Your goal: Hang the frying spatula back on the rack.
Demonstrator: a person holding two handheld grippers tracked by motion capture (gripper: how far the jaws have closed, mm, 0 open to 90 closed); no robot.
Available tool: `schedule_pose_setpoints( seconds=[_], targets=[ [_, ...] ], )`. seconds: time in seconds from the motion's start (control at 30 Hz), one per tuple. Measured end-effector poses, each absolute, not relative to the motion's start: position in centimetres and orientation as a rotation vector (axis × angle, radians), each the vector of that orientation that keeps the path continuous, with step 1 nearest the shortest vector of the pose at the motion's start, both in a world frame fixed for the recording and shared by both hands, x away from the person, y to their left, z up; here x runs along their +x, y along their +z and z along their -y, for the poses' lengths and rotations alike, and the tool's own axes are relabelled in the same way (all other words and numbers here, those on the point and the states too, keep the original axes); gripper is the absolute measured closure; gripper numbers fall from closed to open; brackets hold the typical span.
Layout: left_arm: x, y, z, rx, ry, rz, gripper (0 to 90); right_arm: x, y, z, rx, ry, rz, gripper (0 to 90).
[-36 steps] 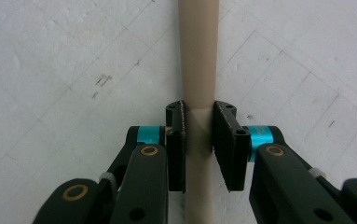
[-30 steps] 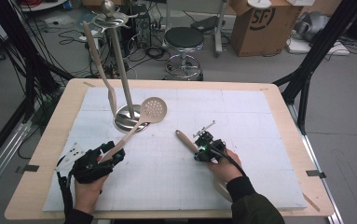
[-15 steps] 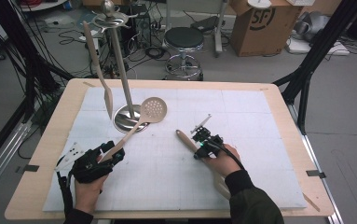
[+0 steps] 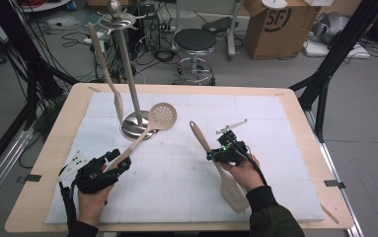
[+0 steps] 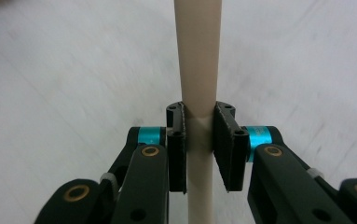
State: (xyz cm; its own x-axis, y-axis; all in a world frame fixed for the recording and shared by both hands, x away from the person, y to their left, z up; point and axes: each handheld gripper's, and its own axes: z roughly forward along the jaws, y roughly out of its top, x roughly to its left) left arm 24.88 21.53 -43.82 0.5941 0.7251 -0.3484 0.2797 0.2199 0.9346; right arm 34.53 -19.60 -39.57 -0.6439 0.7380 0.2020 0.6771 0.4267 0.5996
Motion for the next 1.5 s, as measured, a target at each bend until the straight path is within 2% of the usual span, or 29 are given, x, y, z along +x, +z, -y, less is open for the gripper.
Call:
schedule_pose_setpoints(
  seconds=[0.47, 0.9, 1.5],
  targets=[
    [24.9, -43.8, -21.7, 1.358, 0.382, -0.945, 36.7, 33.3, -36.8, 19.9, 1.078, 1.422, -2.323, 77.1],
    [24.9, -43.8, -21.7, 1.357, 0.386, -0.944, 36.7, 33.4, -35.4, 19.6, 1.03, 1.719, -2.157, 77.1],
    [24.9, -43.8, -21.9, 1.337, 0.384, -0.948, 36.8, 34.9, -32.5, 15.3, 0.917, 1.907, -2.03, 77.1]
  ],
)
